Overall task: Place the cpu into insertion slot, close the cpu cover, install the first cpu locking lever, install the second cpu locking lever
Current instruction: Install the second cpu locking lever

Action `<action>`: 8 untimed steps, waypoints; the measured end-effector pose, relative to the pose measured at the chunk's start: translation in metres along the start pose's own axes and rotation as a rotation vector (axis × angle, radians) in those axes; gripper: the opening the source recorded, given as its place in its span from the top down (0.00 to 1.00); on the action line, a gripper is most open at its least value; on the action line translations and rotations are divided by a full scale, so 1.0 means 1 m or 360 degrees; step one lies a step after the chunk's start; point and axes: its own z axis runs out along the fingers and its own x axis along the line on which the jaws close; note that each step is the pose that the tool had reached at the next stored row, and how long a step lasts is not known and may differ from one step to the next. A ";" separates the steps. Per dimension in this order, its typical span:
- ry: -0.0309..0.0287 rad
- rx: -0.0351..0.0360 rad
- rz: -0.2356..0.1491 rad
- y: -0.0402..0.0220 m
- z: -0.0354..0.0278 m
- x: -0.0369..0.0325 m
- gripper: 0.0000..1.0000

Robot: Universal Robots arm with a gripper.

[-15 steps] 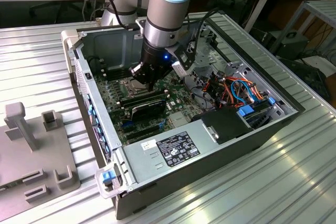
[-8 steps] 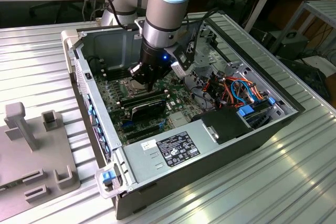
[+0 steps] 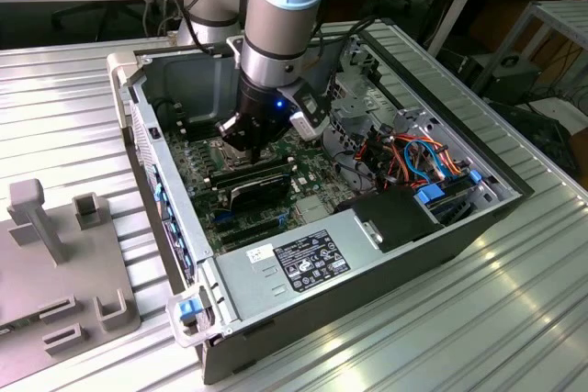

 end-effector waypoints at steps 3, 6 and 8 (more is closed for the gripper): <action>0.00003 0.0000 0.0000 0.0002 0.0007 0.0021 0.89; 0.00000 0.0000 0.0000 0.0003 0.0007 0.0022 0.89; -0.00002 0.0000 0.0000 0.0003 -0.0001 0.0022 0.89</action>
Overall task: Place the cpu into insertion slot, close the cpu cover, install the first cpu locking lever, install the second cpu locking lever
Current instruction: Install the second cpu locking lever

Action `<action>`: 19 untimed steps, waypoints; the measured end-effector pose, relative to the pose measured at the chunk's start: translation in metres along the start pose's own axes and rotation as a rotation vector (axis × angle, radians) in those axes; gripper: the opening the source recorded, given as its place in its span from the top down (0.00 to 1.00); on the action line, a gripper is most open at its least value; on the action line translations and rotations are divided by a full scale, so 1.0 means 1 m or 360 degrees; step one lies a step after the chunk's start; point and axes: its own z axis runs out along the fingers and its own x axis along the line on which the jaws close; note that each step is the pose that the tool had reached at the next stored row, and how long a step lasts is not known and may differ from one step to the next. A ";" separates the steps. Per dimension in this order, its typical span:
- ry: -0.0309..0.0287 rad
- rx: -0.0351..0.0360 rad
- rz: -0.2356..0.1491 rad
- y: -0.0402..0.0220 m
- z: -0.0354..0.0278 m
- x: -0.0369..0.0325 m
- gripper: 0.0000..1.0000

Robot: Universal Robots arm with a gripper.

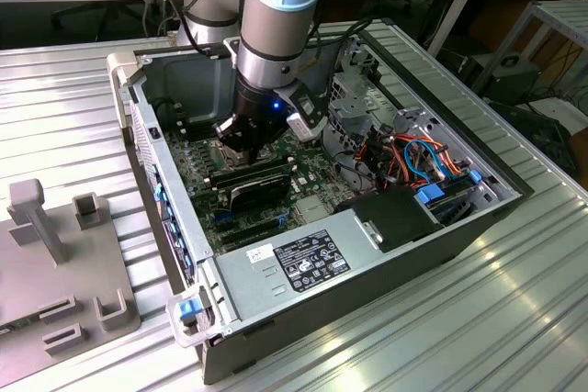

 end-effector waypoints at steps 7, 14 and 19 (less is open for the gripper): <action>0.00001 0.0000 0.0000 0.0005 0.0001 0.0109 0.89; 0.00003 0.0000 0.0000 0.0009 0.0021 0.0230 0.89; 0.00005 0.0000 0.0000 0.0011 0.0041 0.0287 0.89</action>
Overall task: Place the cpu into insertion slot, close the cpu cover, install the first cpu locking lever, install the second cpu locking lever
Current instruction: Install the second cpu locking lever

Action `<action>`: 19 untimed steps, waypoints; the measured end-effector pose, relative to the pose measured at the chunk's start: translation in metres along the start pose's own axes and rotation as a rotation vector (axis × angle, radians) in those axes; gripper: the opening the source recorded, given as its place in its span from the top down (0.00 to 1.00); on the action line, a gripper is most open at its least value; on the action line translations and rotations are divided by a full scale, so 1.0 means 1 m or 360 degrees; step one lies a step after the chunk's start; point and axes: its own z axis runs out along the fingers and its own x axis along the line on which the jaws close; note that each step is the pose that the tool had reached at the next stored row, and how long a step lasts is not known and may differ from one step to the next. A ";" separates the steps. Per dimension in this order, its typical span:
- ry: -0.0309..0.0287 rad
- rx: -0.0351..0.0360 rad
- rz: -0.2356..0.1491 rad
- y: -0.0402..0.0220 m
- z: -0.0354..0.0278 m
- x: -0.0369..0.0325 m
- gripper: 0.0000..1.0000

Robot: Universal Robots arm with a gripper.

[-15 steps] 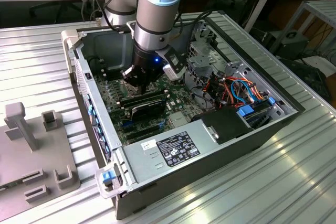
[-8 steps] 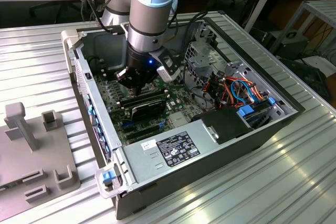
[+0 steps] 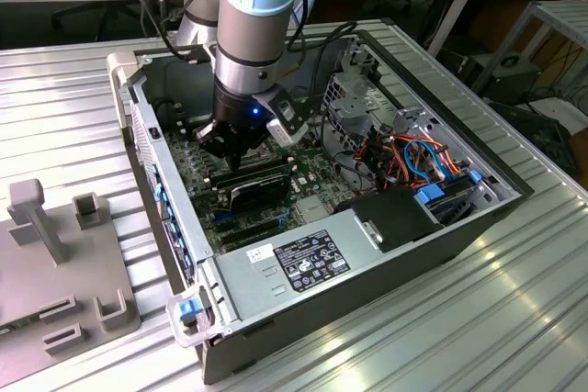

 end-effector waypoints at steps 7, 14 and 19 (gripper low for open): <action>0.00004 -0.0001 0.0000 0.0017 0.0027 0.0051 0.89; -0.00003 -0.0010 0.0000 0.0054 0.0053 0.0056 0.89; -0.00006 -0.0018 0.0000 0.0057 0.0084 0.0058 0.89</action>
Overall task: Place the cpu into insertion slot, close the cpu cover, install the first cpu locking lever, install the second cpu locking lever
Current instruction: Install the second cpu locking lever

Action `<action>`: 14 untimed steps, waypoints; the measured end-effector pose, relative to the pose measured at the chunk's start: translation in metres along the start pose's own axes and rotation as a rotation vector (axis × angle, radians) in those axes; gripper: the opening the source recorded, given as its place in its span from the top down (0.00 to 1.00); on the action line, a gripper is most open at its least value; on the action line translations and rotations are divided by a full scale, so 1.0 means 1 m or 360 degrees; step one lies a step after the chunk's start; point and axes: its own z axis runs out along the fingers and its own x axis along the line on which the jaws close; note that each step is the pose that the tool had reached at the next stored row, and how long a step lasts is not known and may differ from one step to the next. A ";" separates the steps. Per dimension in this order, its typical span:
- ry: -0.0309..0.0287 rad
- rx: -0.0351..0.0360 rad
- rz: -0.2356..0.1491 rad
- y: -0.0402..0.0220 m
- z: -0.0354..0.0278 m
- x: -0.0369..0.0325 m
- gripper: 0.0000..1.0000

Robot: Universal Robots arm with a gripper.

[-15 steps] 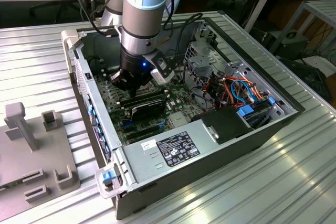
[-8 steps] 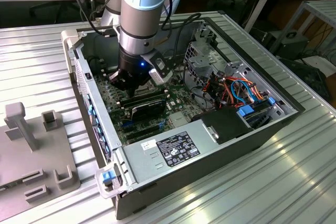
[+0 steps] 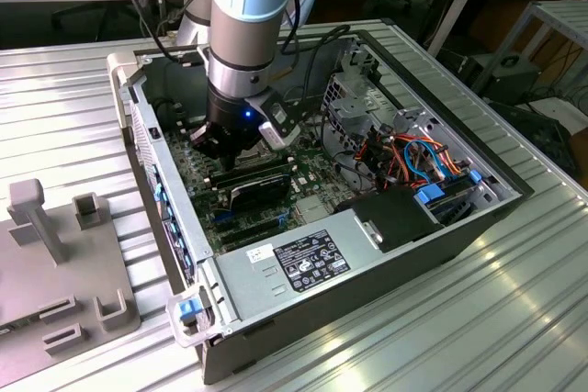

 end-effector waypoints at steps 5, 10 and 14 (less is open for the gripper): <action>-0.00003 -0.0014 0.0000 -0.0011 0.0008 0.0019 0.89; 0.00011 -0.0024 0.0000 -0.0072 -0.0006 0.0022 0.89; 0.00011 -0.0024 0.0000 -0.0062 -0.0078 0.0020 0.89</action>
